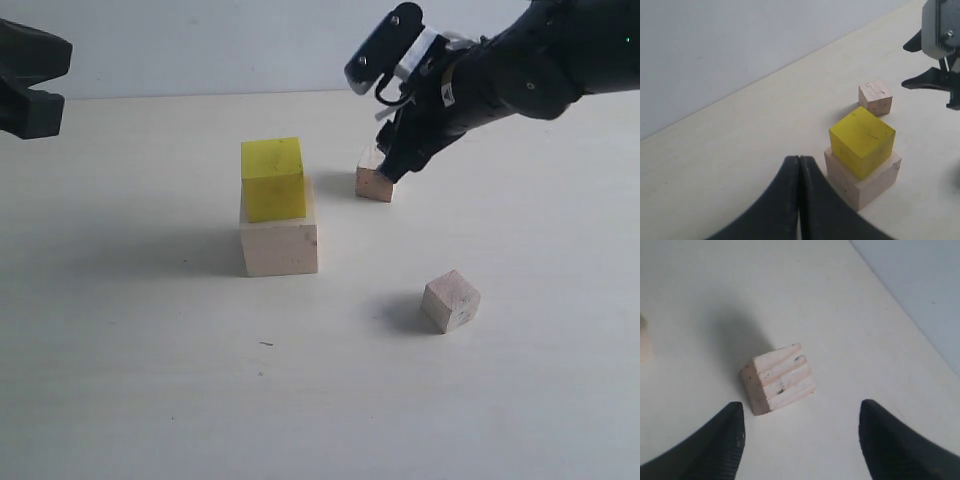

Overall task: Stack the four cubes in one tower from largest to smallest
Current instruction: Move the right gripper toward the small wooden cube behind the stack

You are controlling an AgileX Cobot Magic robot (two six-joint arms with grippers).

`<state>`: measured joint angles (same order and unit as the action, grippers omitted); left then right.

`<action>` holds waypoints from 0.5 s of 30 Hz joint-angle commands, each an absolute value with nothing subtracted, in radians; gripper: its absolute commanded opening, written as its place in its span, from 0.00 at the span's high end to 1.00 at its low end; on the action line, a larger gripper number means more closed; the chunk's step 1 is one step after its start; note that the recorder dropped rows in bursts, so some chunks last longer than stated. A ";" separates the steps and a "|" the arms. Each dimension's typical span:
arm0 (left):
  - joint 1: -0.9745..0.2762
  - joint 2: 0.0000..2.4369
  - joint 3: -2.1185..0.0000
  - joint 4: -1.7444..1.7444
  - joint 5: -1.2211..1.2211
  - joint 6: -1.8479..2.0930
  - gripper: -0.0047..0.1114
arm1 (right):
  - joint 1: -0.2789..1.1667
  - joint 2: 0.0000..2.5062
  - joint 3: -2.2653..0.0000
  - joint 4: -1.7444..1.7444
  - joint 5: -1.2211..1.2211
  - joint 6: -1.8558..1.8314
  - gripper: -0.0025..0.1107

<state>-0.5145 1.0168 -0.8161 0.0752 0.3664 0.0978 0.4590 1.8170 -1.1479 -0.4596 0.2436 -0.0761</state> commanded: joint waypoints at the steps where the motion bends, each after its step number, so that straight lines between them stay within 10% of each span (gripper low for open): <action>1: -0.518 1.013 -0.814 0.073 0.364 0.094 0.96 | 0.453 1.822 -1.276 -0.449 0.379 -0.029 0.45; 15: -0.518 1.013 -0.814 0.073 0.364 0.081 0.96 | 0.453 2.053 -1.736 -0.363 0.851 0.336 0.45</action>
